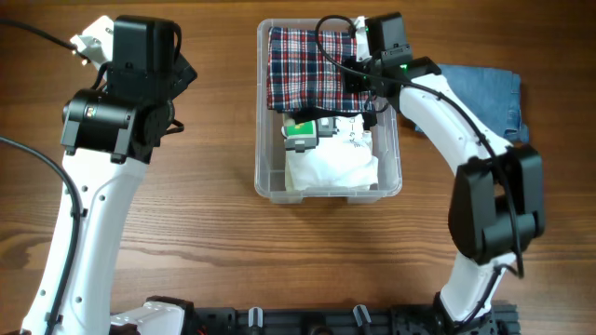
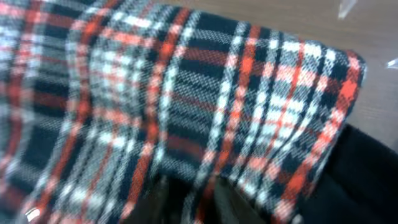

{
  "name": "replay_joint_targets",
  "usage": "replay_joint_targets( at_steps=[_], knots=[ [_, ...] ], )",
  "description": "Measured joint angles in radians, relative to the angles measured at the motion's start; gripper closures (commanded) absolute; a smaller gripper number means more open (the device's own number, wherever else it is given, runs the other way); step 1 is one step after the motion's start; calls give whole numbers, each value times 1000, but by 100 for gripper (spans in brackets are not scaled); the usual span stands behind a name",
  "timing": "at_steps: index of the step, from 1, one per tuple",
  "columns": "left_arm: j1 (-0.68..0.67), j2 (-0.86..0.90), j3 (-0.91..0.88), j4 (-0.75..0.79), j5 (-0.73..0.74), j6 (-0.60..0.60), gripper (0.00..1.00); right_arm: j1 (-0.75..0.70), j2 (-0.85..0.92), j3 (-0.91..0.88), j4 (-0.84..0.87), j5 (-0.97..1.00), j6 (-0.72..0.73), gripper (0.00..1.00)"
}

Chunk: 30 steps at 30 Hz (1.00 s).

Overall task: Pack container
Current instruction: 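Release the plaid shirt and move the right gripper to the blue jeans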

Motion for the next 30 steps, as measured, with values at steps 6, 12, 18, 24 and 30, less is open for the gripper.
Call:
replay_joint_targets(
  at_steps=[6, 12, 18, 24, 30],
  knots=[
    [0, 0, 0, -1, 0, 0, 0, -51, -279, 6, -71, -22, 119, 67],
    [0, 0, 0, 0, 0, 0, 0, -352, -377, 25, -282, -25, 114, 50],
    [0, 0, 0, 0, 0, 0, 0, -656, -341, 25, -342, -25, 44, 0],
    [0, 0, 0, 0, 0, 0, 0, -794, -185, 24, -327, -86, -4, 0],
    [0, 0, 0, 0, 0, 0, 0, -782, 19, 24, -294, -203, -89, 0]
  ],
)
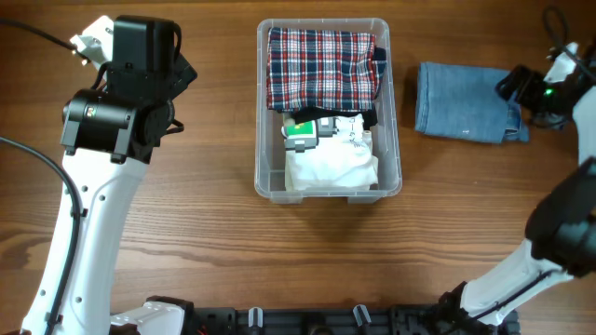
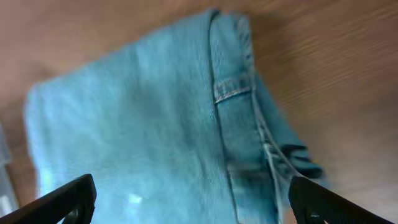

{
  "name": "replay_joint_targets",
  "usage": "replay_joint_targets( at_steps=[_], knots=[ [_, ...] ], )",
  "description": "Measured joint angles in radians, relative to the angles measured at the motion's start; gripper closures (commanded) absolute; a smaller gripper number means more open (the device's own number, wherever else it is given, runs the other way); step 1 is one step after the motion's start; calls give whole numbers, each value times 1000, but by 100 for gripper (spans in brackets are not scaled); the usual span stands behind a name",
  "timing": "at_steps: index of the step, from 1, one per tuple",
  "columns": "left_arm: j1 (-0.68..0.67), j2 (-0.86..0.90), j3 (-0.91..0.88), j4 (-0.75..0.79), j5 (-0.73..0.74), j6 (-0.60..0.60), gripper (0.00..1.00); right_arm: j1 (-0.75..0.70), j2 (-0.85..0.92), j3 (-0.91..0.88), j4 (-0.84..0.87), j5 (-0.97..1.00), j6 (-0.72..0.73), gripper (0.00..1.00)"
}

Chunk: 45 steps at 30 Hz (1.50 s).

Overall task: Pack container
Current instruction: 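Release the plaid shirt and move the right gripper to the blue jeans, then grasp the folded blue jeans with the right gripper and lift them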

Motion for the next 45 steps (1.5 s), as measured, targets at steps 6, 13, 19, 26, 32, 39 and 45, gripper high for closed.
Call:
replay_joint_targets(
  at_steps=[6, 13, 19, 26, 32, 39, 45],
  knots=[
    [0, 0, 0, 0, 0, 0, 0, 0, 129, 0, 29, -13, -24, 0],
    [0, 0, 0, 0, 0, 0, 0, 19, 131, 0, 18, 82, 37, 0],
    [0, 0, 0, 0, 0, 0, 0, 23, 129, 0, 10, 111, 76, 0],
    [0, 0, 0, 0, 0, 0, 0, 36, 127, 25, -40, 154, 97, 0],
    [0, 0, 0, 0, 0, 0, 0, 56, 127, 107, -152, 270, 101, 0],
    [0, 0, 0, 0, 0, 0, 0, 56, 127, 110, -173, 339, 142, 0],
    [0, 0, 0, 0, 0, 0, 0, 56, 127, 64, -110, 327, 150, 0]
  ],
)
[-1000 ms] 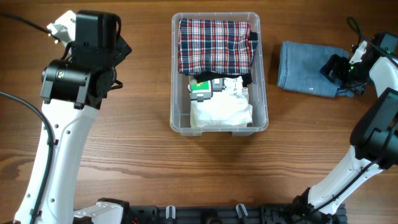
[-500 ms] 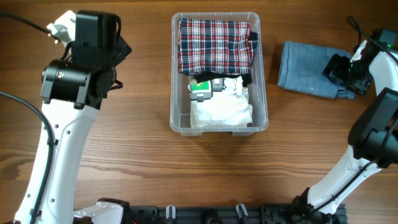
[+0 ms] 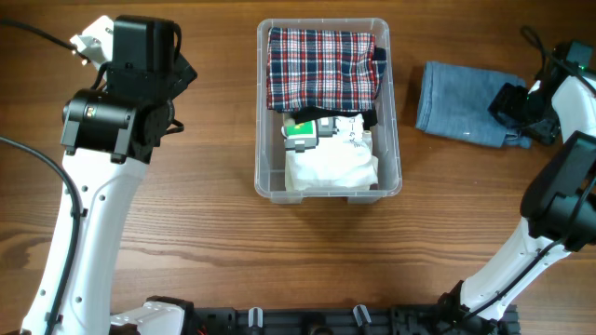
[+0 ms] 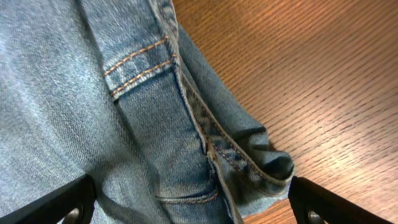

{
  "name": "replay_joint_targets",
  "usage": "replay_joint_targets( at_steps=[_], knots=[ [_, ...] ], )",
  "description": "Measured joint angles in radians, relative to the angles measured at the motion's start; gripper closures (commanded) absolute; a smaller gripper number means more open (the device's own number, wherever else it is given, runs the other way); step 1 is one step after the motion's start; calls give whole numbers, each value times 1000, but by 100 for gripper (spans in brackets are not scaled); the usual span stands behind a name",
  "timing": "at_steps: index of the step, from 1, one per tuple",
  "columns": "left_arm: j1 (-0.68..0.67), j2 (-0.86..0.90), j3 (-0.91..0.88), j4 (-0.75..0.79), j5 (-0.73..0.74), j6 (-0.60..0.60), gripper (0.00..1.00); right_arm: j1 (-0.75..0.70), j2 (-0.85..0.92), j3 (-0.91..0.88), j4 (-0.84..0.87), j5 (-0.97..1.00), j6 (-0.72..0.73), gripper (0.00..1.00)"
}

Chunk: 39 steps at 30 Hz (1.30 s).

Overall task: Pack container
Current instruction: 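Grasp the folded blue jeans with the right gripper and lift them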

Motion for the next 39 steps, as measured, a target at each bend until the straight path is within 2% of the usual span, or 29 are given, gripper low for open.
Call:
replay_joint_targets(
  at_steps=[12, 13, 14, 15, 17, 20, 23, 25, 30, 39],
  knots=[
    [0, 0, 0, 0, 0, 0, 0, -27, 33, -23, 49, -111, -5, 1],
    [0, 0, 0, 0, 0, 0, 0, -28, 35, -20, 47, -116, -7, 4],
    [0, 0, 0, 0, 0, 0, 0, -30, 36, -18, 47, -121, -9, 17],
    [0, 0, 0, 0, 0, 0, 0, -31, 37, -18, 47, -131, -10, 25],
    [0, 0, 0, 0, 0, 0, 0, -32, 42, -18, 51, -166, -7, 28],
    [0, 0, 0, 0, 0, 0, 0, -34, 45, -17, 54, -199, -20, 48],
    [0, 0, 0, 0, 0, 0, 0, -34, 46, -16, 55, -221, -29, 55],
    [0, 0, 0, 0, 0, 0, 0, -34, 45, -16, 57, -227, -35, 70],
    [0, 0, 0, 0, 0, 0, 0, -38, 48, -5, 48, -259, -59, 96],
    [0, 0, 0, 0, 0, 0, 0, -33, 61, 36, -13, -351, -61, 96]
  ],
)
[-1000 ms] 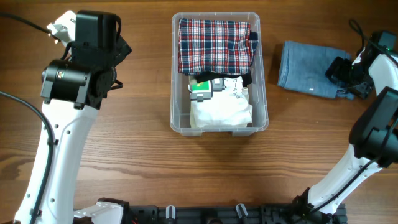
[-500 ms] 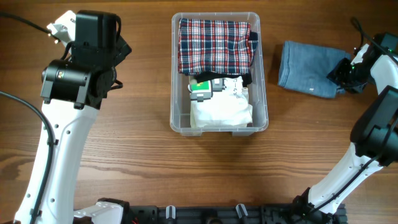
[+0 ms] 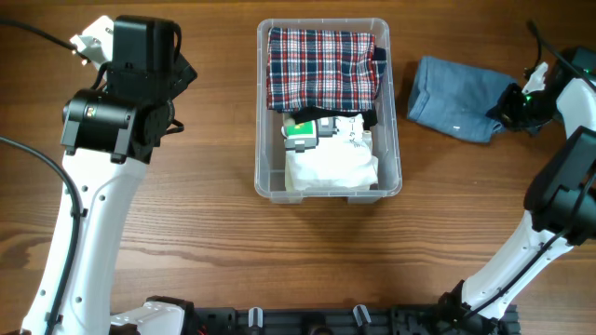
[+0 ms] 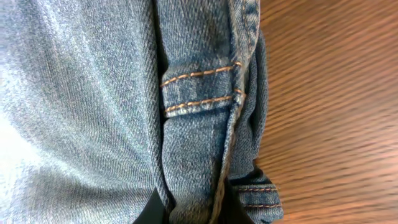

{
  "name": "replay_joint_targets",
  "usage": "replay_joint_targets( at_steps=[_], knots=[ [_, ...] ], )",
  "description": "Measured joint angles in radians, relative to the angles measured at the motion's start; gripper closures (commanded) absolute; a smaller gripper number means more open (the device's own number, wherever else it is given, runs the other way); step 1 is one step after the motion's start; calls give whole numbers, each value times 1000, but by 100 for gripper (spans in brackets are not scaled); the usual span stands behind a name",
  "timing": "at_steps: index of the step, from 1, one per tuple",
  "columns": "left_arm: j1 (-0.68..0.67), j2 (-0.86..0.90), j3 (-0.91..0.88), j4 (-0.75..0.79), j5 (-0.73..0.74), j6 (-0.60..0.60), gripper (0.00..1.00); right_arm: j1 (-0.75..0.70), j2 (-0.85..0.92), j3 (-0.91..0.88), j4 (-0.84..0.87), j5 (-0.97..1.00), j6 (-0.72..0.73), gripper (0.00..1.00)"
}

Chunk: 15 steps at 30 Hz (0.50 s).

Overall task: Pack container
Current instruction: 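Grasp the folded blue jeans with the right gripper and lift them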

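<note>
A clear plastic container (image 3: 265,181) stands at the table's middle back, holding a plaid shirt (image 3: 318,63), a white garment (image 3: 331,166) and a small green and grey item (image 3: 302,135). Folded blue jeans (image 3: 456,98) lie to its right, tilted and rumpled. My right gripper (image 3: 511,102) is shut on the jeans' right edge; in the right wrist view the dark fingers pinch the denim waistband (image 4: 196,155) at the bottom of the frame. My left gripper (image 3: 166,126) hangs high at the left, far from everything, its jaws hidden under the arm.
Bare wooden table (image 3: 205,251) surrounds the container. The right arm's links (image 3: 559,186) run along the right edge. A black rail (image 3: 307,321) lies along the front edge.
My right gripper was open astride the jeans' right edge and is now shut on the waistband. The jeans have shifted left and turned, lying askew. The left arm has not moved.
First my right gripper was at the plaid shirt in the container's far end. Then it stood open over the jeans at the right, the shirt left in the container. Later it straddled the jeans' edge, and now it grips the jeans, which have shifted.
</note>
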Motion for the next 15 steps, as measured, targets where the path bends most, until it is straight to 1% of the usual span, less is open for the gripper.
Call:
replay_joint_targets(
  at_steps=[8, 15],
  knots=[
    [0, 0, 0, 0, 0, 0, 0, 25, -88, -16, -13, -51, 0, 96],
    [0, 0, 0, 0, 0, 0, 0, 27, -287, -21, -24, -88, 0, 96]
  ],
)
